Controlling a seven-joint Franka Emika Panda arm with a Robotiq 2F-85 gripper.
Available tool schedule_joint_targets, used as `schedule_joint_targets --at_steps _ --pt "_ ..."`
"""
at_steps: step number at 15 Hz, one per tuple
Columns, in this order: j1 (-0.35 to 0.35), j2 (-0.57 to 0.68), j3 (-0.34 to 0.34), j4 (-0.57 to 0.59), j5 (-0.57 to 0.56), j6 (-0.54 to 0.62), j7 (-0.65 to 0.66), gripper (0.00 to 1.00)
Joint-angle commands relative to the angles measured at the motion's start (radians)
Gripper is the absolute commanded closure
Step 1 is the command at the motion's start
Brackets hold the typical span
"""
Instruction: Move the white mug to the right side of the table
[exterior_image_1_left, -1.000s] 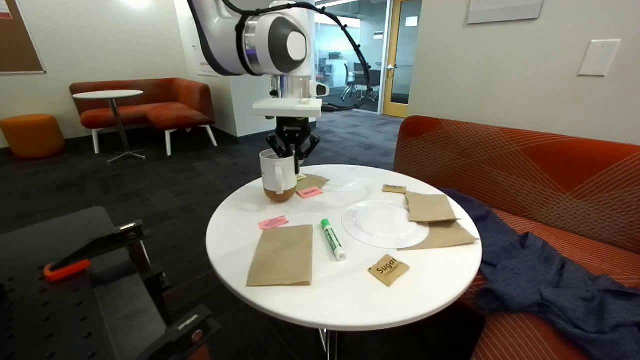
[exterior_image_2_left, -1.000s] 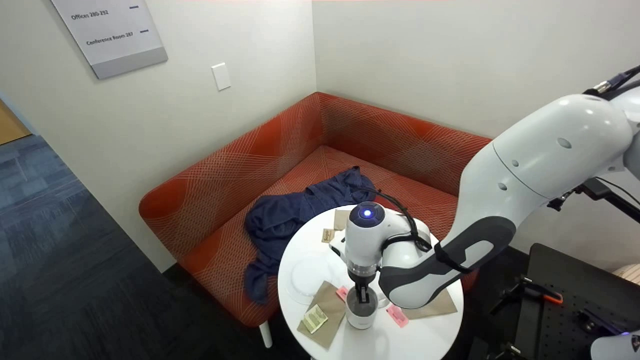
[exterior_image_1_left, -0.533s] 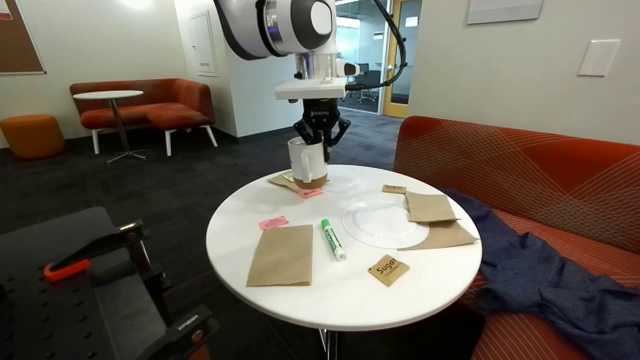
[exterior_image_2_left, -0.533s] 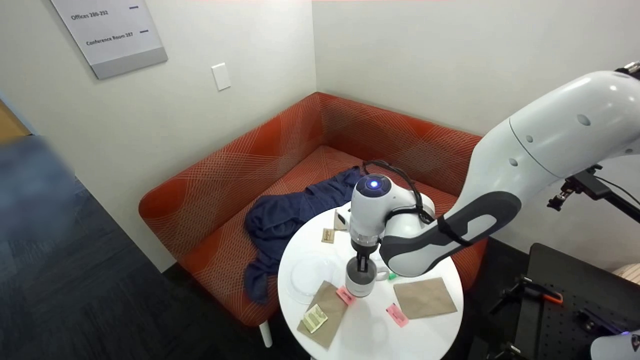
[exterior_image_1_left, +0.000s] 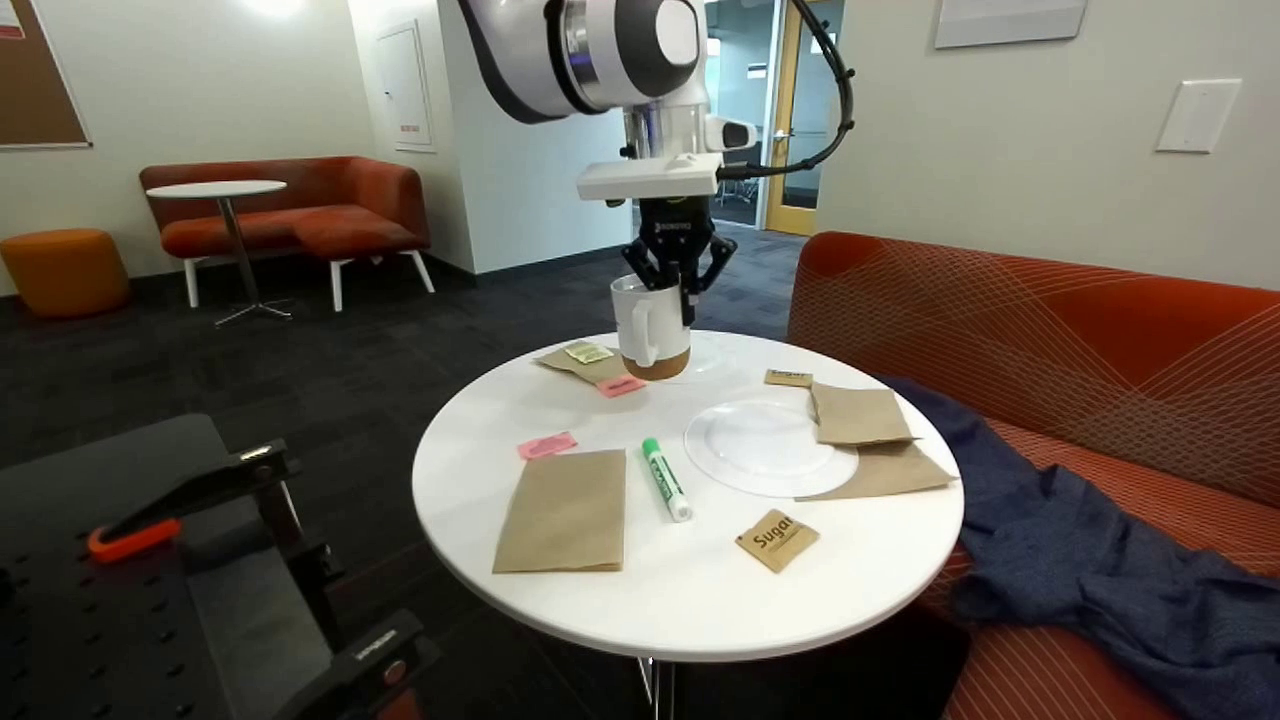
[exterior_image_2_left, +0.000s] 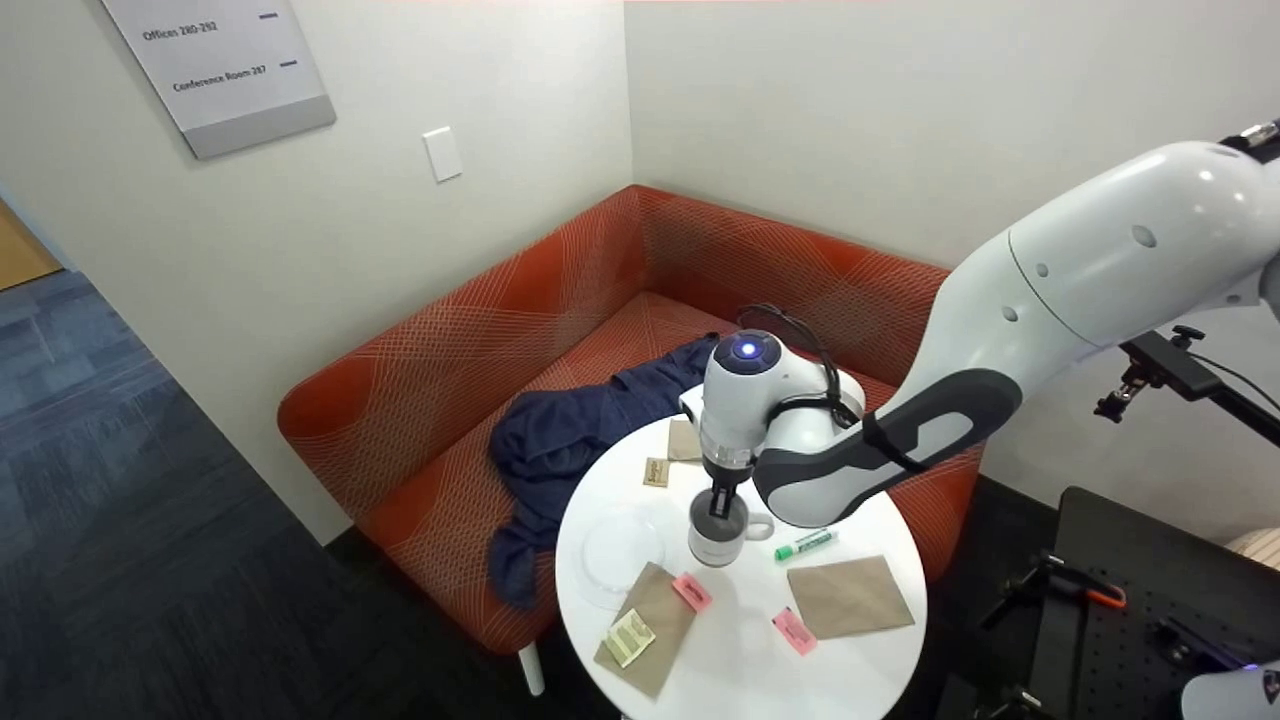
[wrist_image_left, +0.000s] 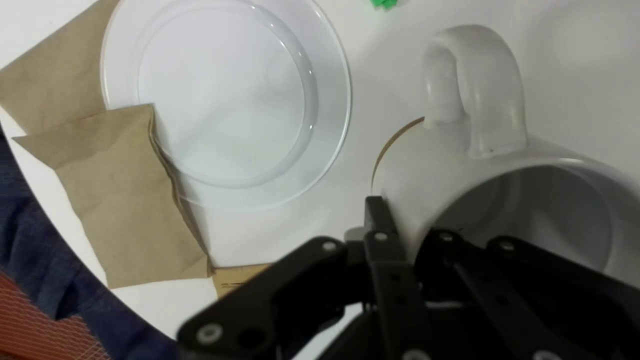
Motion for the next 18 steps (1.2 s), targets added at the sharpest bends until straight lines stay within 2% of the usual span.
schedule_joint_targets --at_steps 1,15,16,17,18 --pt "0.000 0.029 -0.011 0.063 -0.014 -0.046 0.057 0.97" --pt "-0.009 0.112 -0.005 0.121 0.001 -0.045 0.067 0.97" --pt "-0.006 0.113 -0.007 0.121 -0.001 -0.047 0.069 0.65" --pt "-0.004 0.111 -0.009 0.119 -0.003 -0.047 0.072 0.64" --pt "-0.004 0.108 -0.009 0.118 -0.003 -0.047 0.072 0.57"
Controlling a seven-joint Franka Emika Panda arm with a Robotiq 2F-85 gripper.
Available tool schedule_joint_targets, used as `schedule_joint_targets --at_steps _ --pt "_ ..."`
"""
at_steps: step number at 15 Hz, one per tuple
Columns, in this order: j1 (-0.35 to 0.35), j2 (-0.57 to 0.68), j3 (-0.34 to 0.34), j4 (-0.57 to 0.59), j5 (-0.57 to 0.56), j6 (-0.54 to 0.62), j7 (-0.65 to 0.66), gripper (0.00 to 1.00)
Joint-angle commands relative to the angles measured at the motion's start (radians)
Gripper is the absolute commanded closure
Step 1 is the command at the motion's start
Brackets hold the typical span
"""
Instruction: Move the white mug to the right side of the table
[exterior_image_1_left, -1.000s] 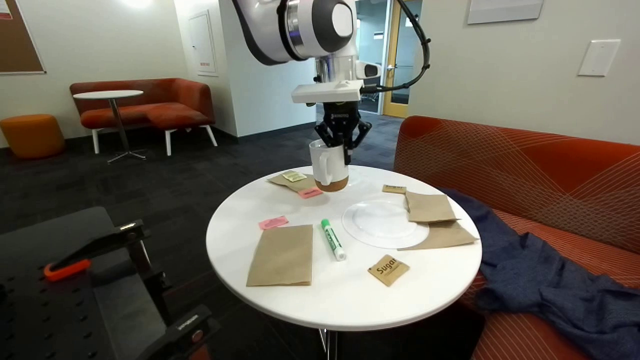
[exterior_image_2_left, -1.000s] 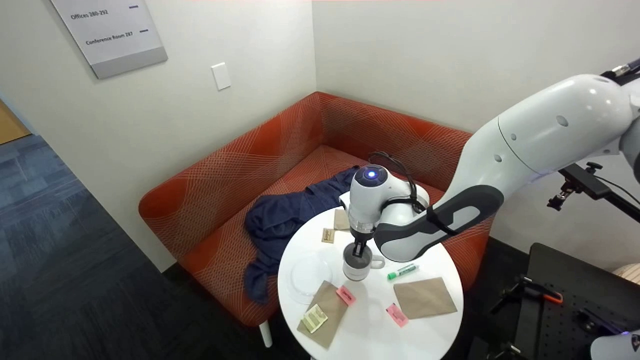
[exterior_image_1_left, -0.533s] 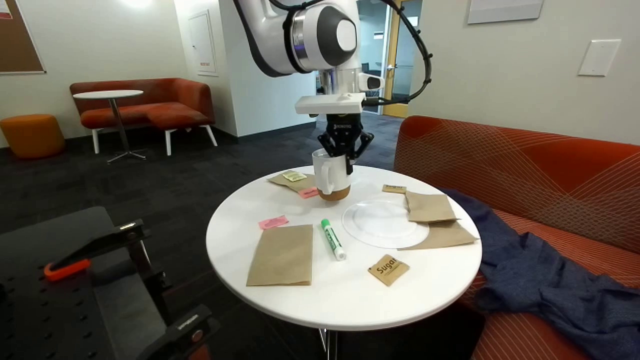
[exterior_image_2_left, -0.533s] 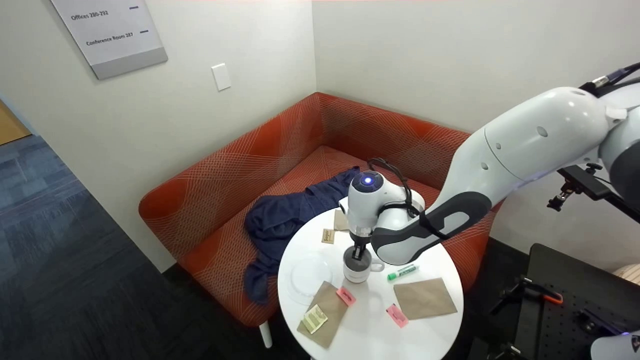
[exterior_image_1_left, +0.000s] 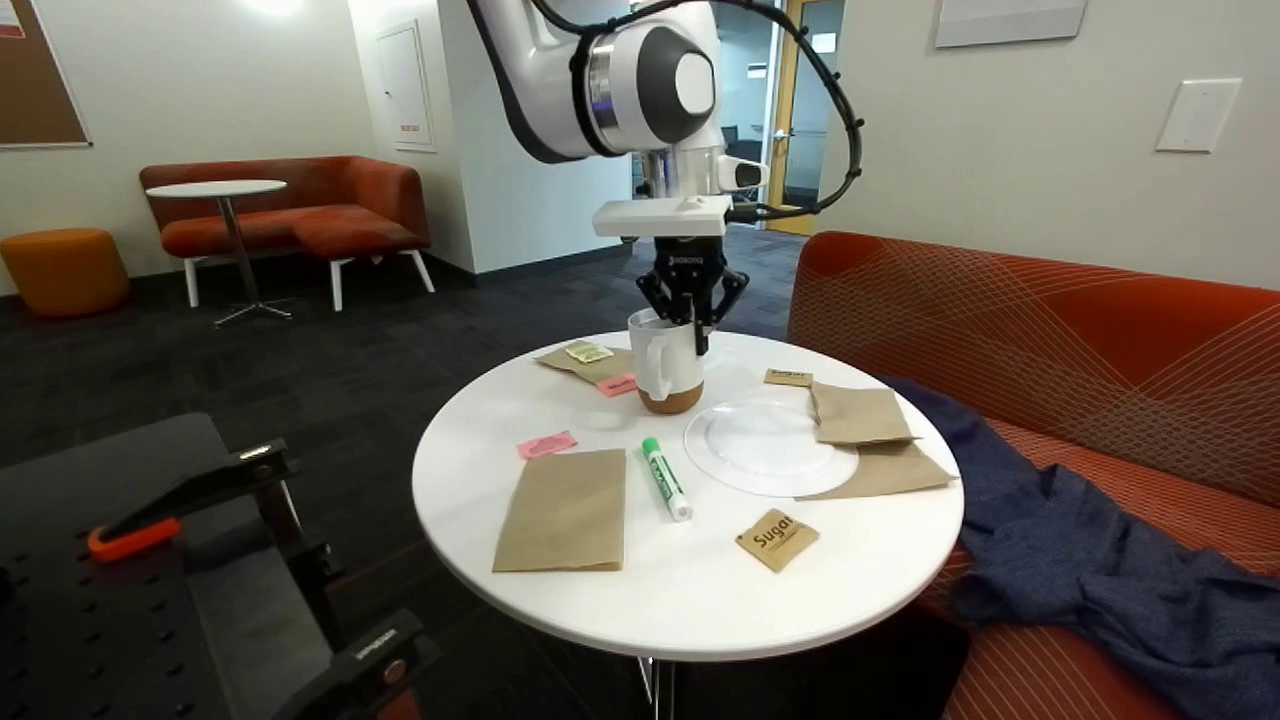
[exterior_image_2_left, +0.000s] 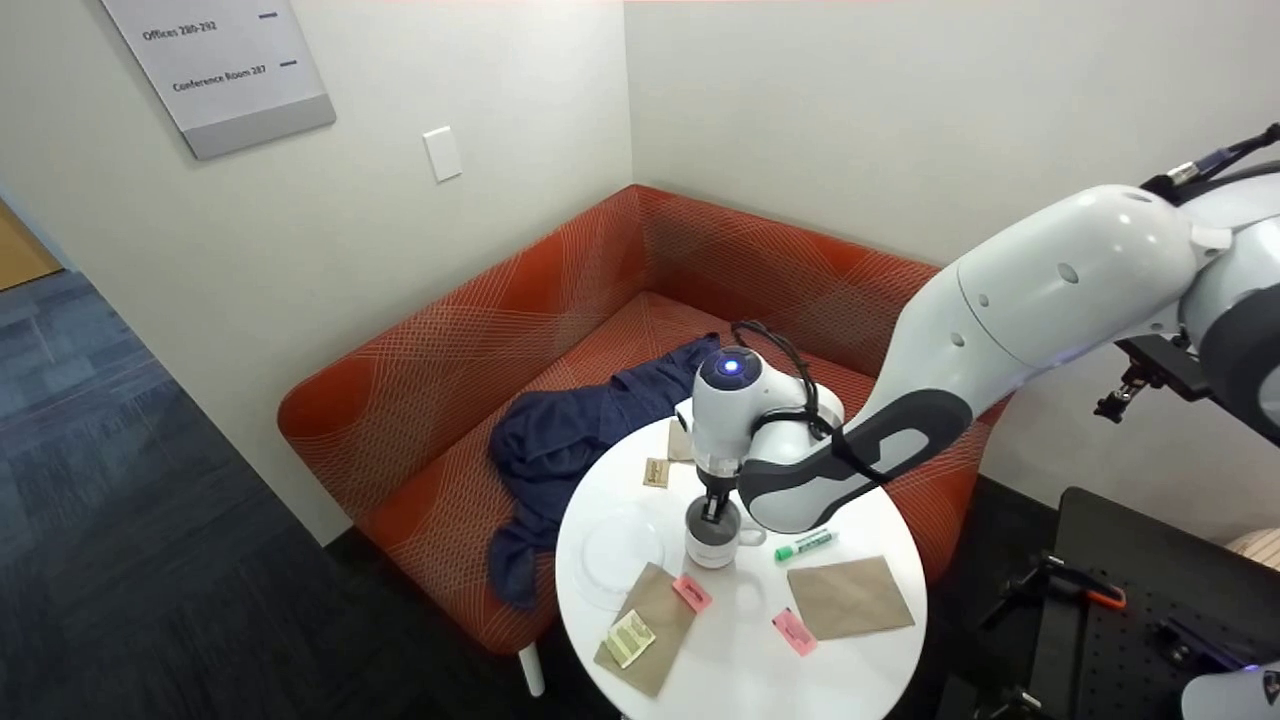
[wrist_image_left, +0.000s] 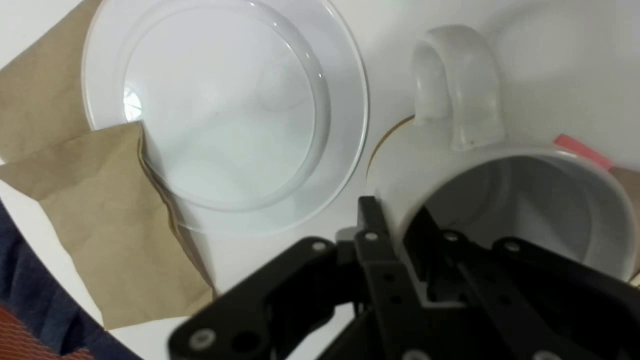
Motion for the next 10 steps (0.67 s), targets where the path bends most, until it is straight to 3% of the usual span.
schedule_joint_targets --at_steps 1,7,10 --pt "-0.002 -0.015 0.004 0.020 -0.004 -0.041 0.025 0.51" --pt "-0.008 -0.096 0.008 -0.017 0.002 -0.099 0.021 0.05" --pt "-0.014 -0.166 0.011 -0.032 0.001 -0.209 0.013 0.00"
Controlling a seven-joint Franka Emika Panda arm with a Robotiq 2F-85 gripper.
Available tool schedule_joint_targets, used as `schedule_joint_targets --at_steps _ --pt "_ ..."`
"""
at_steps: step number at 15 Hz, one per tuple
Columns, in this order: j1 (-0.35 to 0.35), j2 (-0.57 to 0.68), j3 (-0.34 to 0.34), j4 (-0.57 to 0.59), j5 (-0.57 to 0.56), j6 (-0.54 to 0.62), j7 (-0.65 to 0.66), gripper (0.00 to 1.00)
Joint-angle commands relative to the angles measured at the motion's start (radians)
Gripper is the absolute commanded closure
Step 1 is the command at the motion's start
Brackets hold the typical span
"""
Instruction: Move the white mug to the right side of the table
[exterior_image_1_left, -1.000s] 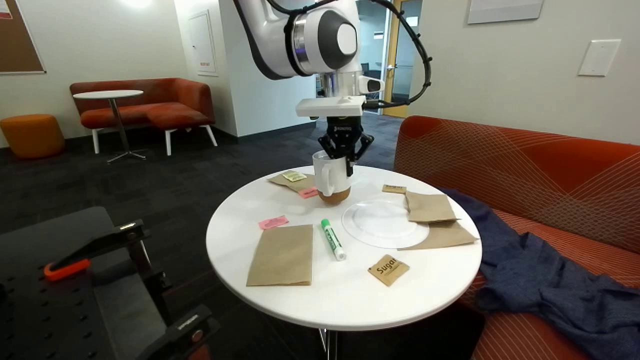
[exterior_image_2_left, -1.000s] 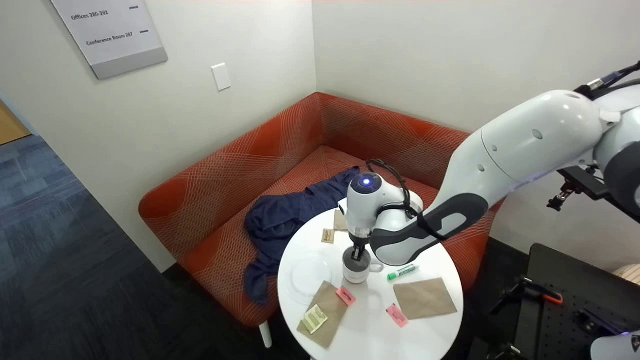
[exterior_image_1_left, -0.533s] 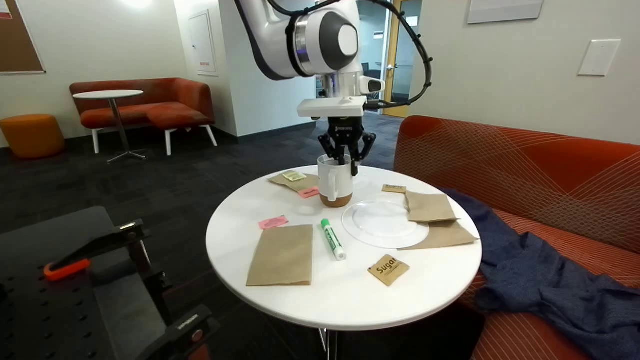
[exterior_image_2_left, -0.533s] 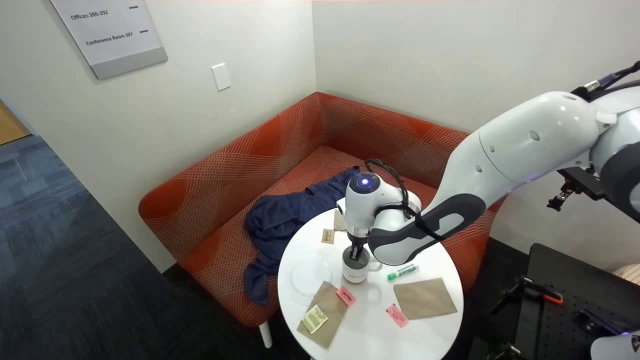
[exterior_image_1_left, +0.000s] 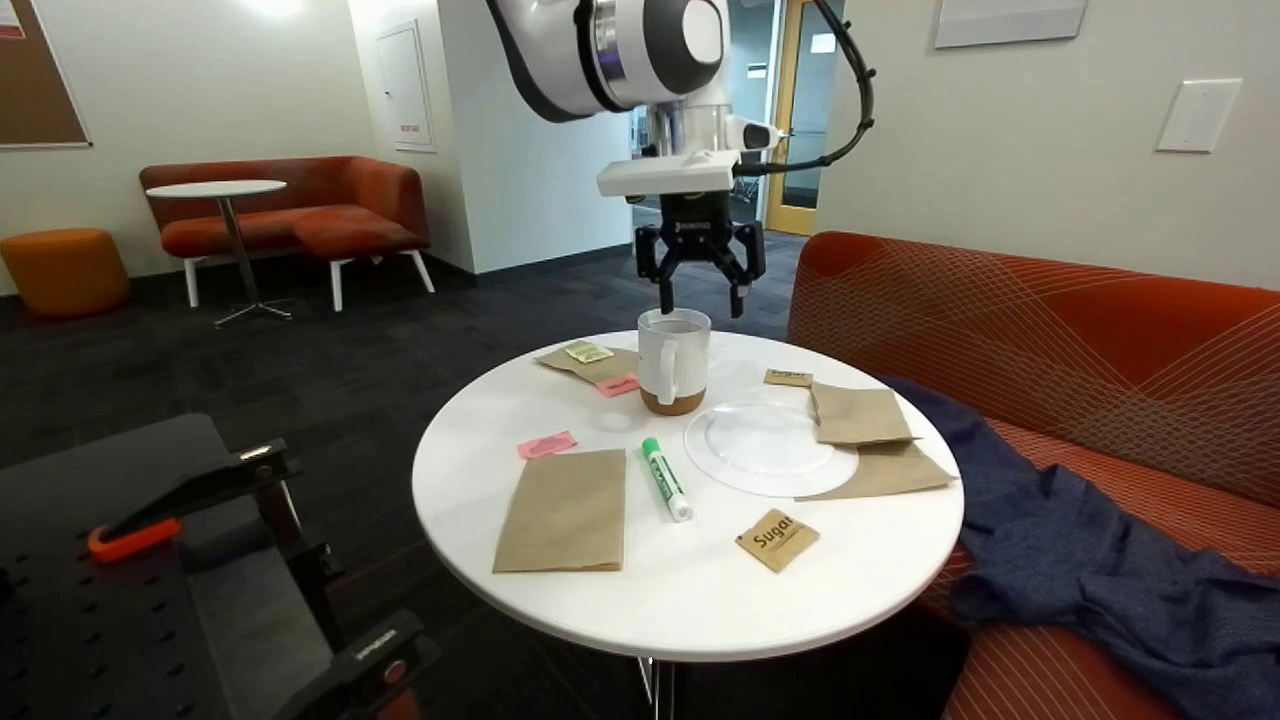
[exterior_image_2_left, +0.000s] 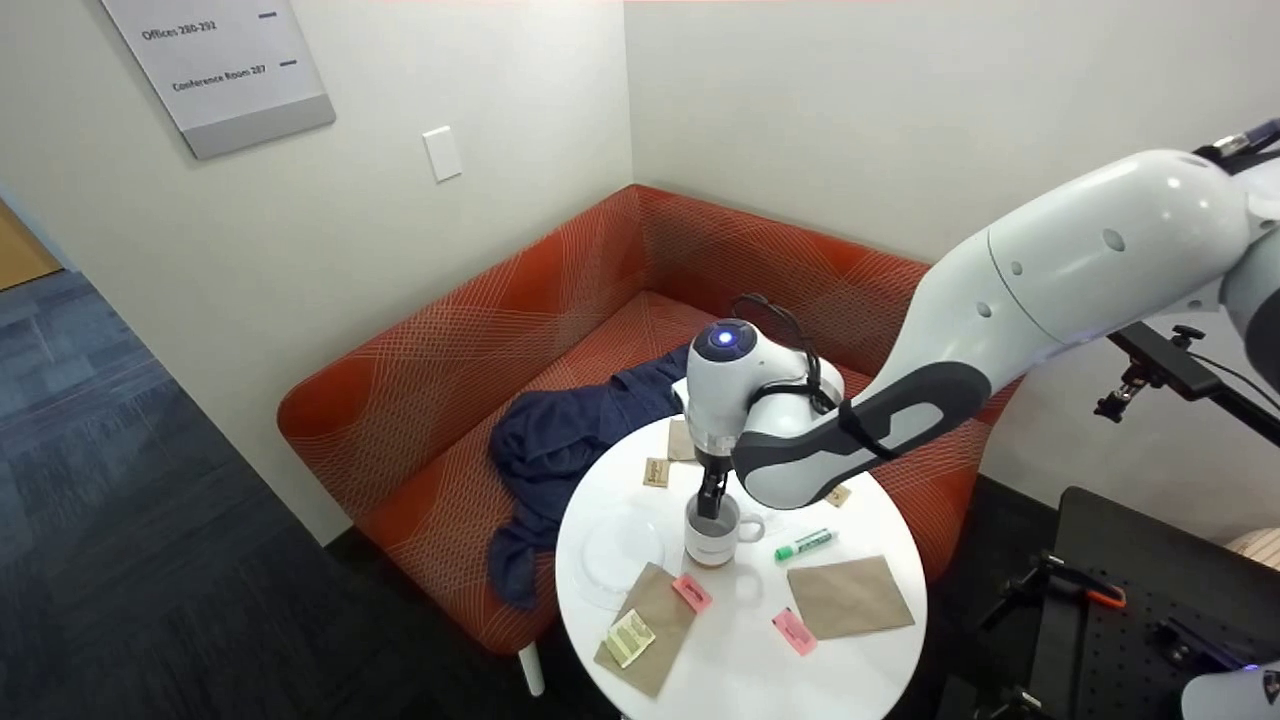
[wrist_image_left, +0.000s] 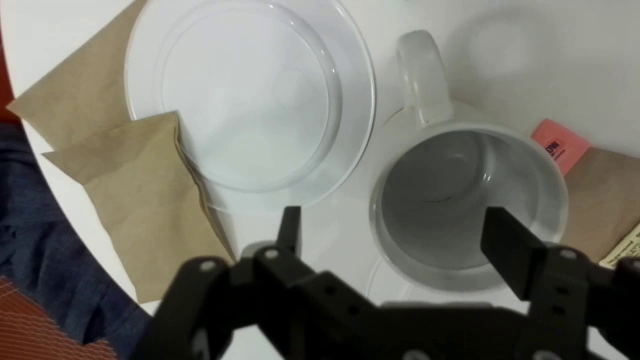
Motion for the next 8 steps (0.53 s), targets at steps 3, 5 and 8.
schedule_joint_targets --at_steps 3,5,8 --pt "-0.017 -0.190 0.013 -0.066 -0.008 -0.213 0.012 0.00" --pt "-0.021 -0.260 0.017 -0.087 -0.011 -0.256 0.011 0.00" --pt "-0.029 -0.364 0.025 -0.127 -0.008 -0.287 0.009 0.00"
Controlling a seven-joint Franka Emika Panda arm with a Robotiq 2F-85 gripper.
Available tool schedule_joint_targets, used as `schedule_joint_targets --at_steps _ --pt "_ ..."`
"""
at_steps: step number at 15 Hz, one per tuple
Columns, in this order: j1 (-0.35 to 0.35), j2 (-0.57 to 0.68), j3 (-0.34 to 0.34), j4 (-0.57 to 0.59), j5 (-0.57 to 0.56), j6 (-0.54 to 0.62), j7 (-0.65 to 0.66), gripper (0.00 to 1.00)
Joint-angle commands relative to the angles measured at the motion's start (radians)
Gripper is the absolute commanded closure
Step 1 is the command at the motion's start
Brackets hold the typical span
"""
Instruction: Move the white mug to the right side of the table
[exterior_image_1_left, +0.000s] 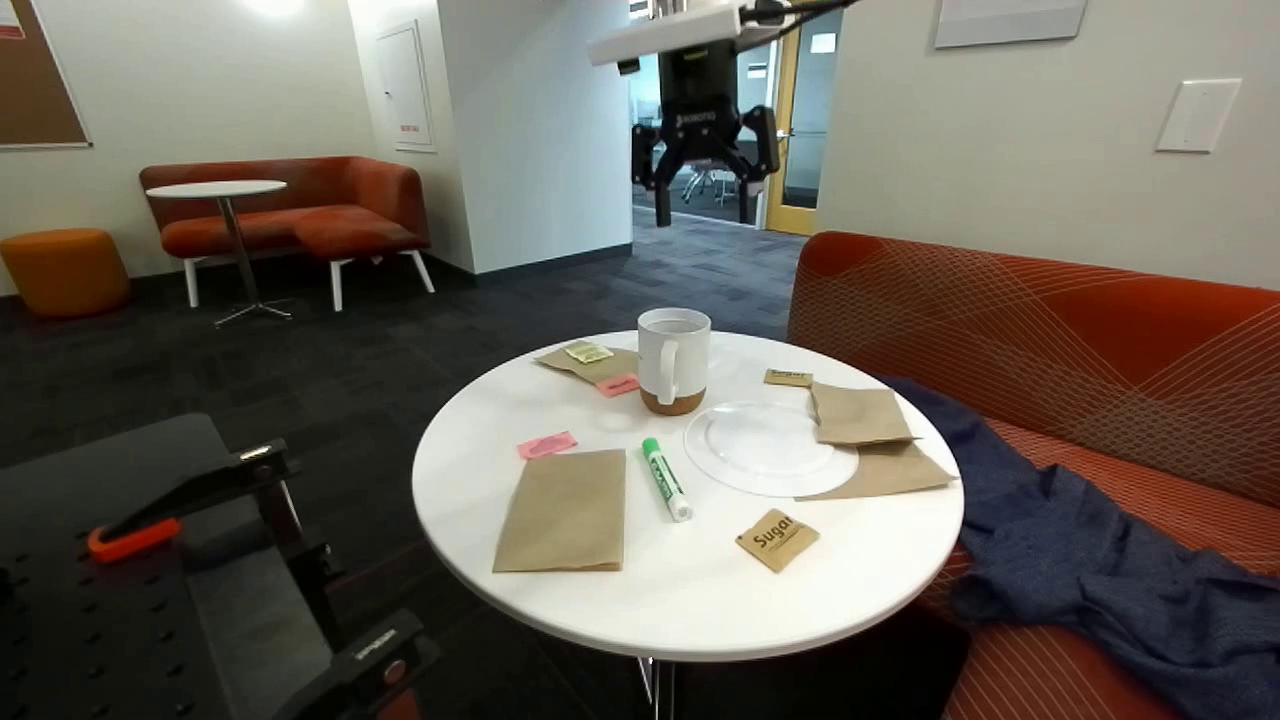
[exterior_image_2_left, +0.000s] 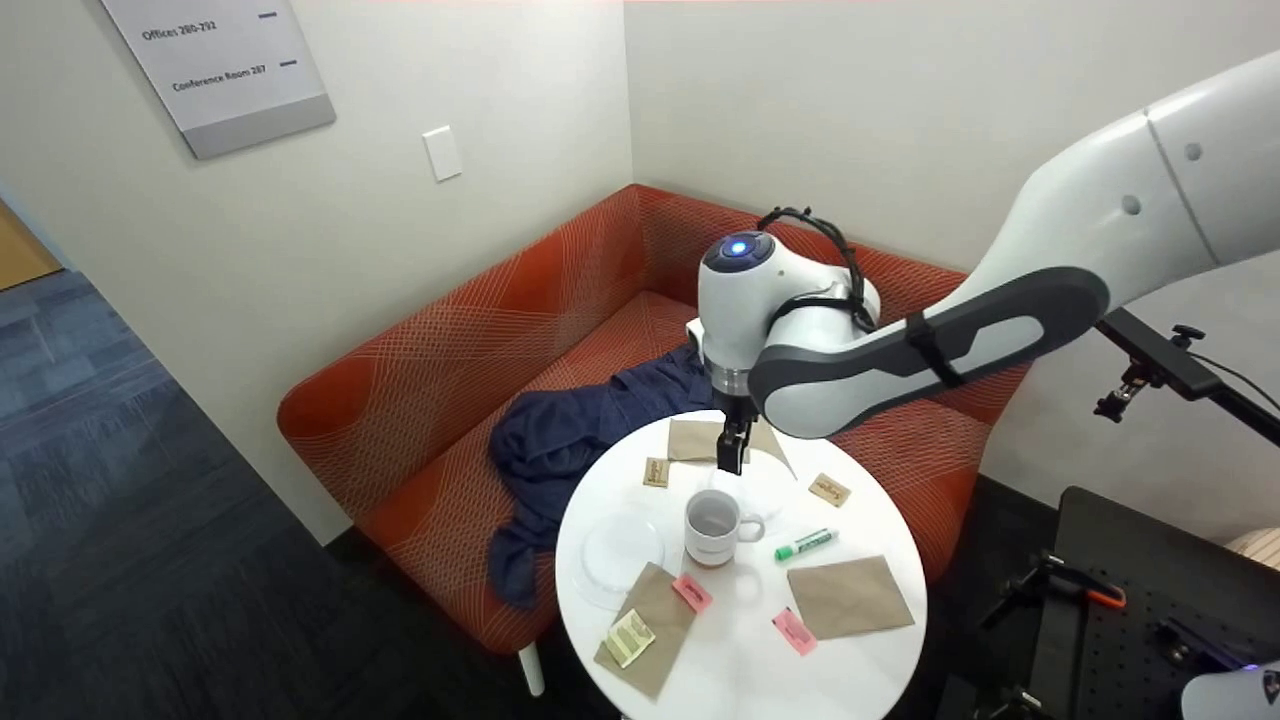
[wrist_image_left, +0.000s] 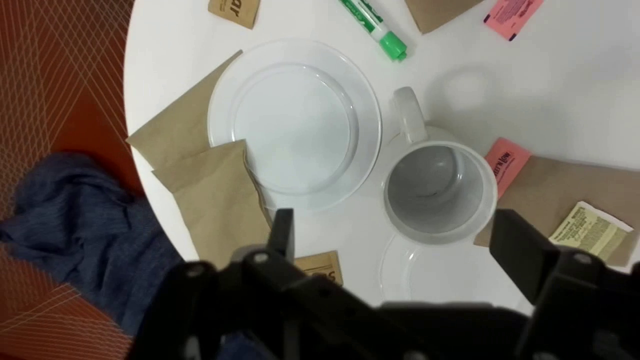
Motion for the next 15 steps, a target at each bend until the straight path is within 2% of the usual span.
schedule_joint_targets --at_steps 1,8,11,12,15 --pt "-0.024 -0.159 0.025 -0.094 -0.002 -0.044 0.006 0.00" --pt "-0.040 -0.353 0.038 -0.198 0.005 -0.046 -0.001 0.00" --pt "-0.047 -0.389 0.046 -0.225 0.017 -0.037 -0.012 0.00" --pt "-0.046 -0.343 0.047 -0.182 0.000 -0.035 0.001 0.00" --pt "-0.047 -0.361 0.048 -0.199 0.003 -0.035 0.000 0.00"
